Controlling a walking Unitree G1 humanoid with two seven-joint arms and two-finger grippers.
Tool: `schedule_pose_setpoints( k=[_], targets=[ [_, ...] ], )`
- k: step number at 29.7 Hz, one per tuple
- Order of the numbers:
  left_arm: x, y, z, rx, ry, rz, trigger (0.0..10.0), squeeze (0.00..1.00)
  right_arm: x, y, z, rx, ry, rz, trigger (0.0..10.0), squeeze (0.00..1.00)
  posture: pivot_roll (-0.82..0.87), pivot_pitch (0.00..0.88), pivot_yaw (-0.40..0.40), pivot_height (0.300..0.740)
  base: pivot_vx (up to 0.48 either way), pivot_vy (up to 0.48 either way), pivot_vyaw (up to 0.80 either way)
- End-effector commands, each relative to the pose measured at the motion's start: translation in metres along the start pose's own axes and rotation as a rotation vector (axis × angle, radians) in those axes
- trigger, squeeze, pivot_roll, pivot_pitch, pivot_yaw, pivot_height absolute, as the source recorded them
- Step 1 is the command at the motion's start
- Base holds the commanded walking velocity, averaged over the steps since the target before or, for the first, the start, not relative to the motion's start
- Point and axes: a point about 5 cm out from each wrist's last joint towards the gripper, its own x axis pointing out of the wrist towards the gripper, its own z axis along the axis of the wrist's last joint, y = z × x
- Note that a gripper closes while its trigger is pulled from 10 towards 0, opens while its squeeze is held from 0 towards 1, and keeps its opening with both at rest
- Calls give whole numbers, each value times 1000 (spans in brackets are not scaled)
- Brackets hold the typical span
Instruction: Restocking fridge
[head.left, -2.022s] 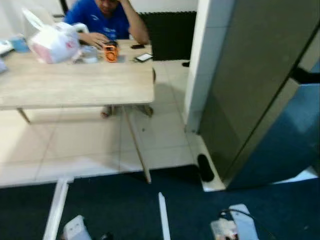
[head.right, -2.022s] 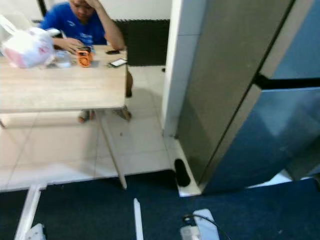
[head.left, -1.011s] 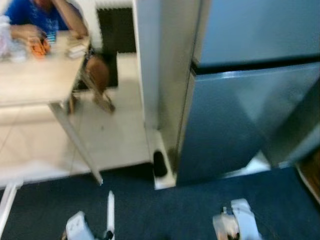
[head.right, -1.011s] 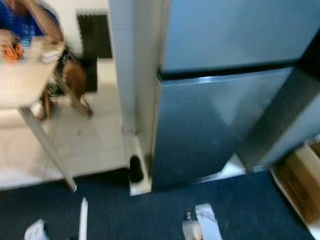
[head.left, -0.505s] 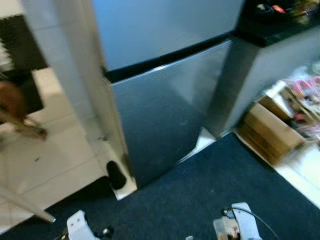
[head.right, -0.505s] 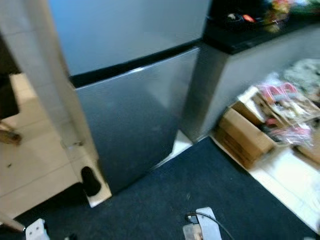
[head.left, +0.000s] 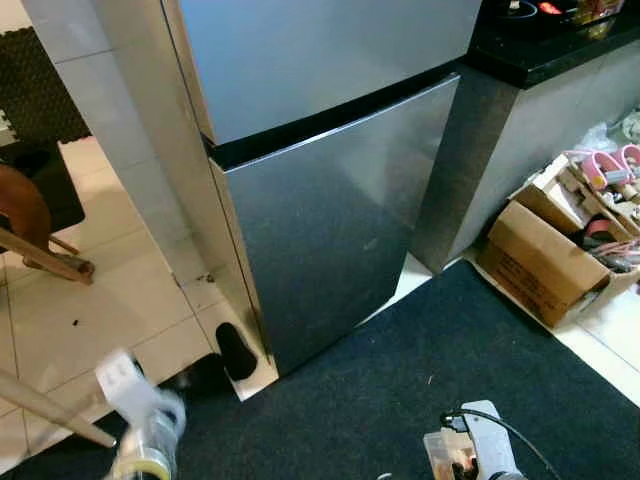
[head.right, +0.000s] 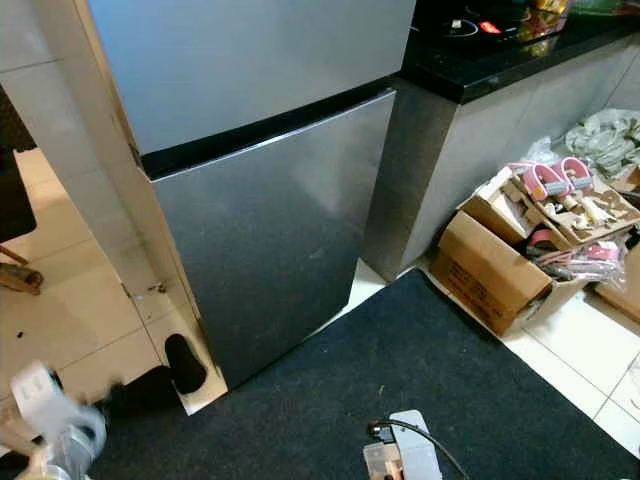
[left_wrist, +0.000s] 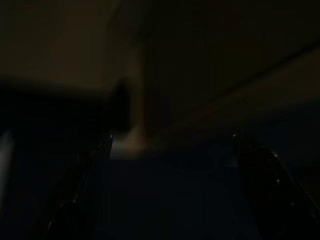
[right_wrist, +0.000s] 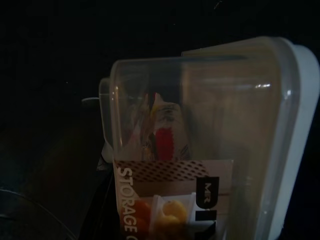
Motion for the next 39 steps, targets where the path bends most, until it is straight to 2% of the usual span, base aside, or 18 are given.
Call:
schedule_pose_setpoints(
  k=[1,2,3,4,6,9,12,13,14,15,16,18,19,20,24,26,31,39],
  targets=[
    [6,-8,16,-16,-52,-88,10000,1000,-1,-4,0,15,-13,-12,10000,0,-49,0,23,740,0,0,0],
    [6,-8,16,-16,-52,-88,10000,1000,-1,-4,0,15,-13,-12,10000,0,-49,0,23,740,0,0,0],
    [18,-35,41,25,-98,-235,10000,1000,-1,-4,-3,16,-10,-14,10000,0,-58,0,32,740,0,0,0],
    [18,-35,41,25,-98,-235,10000,1000,-1,-4,-3,16,-10,-14,10000,0,-58,0,32,740,0,0,0],
    [25,-54,56,69,-113,-335,10000,1000,-1,-4,-4,17,-9,-16,10000,0,-66,0,39,740,0,0,0],
    [27,-64,63,111,-113,-398,10000,1000,-1,-5,-5,17,-8,-18,10000,0,-70,0,42,740,0,0,0],
    [30,-90,80,319,-85,-587,10000,1000,-2,-9,-11,18,-2,-25,10000,0,-81,0,48,740,0,0,0],
    [30,-90,80,319,-85,-587,10000,1000,-2,-9,-11,18,-2,-25,10000,0,-81,0,48,740,0,0,0],
    [30,-94,85,398,-75,-615,10000,1000,-3,-11,-12,18,0,-28,10000,0,-82,0,48,740,0,0,0],
    [30,-94,85,398,-75,-615,10000,1000,-3,-11,-12,18,0,-28,10000,0,-82,0,48,740,0,0,0],
    [31,-97,92,463,-73,-634,10000,1000,-3,-13,-14,19,1,-30,10000,0,-81,4,49,740,0,0,0],
    [31,-100,101,511,-75,-653,10000,1000,-4,-15,-16,21,2,-35,10000,0,-82,10,49,740,0,0,0],
    [31,-103,109,547,-81,-663,10000,322,-4,-17,-17,26,2,-40,10000,0,-84,17,50,740,0,0,0],
    [31,-105,117,569,-92,-674,10000,0,-5,-20,-19,32,3,-45,10000,0,-87,22,50,740,0,0,0],
    [31,-113,135,619,-131,-671,10000,0,-7,-25,-26,41,12,-59,10000,0,-99,54,47,740,0,0,0],
    [33,-122,145,683,-162,-633,10000,0,-10,-33,-33,45,19,-73,10000,0,-120,80,47,740,0,0,0],
    [34,-126,143,698,-149,-646,10000,0,-11,-37,-38,52,23,-83,10000,0,-130,97,46,740,0,0,0],
    [37,-138,134,692,-125,-670,10000,0,-18,-48,-59,62,40,-100,10000,0,-203,191,42,740,0,0,0]
  ],
)
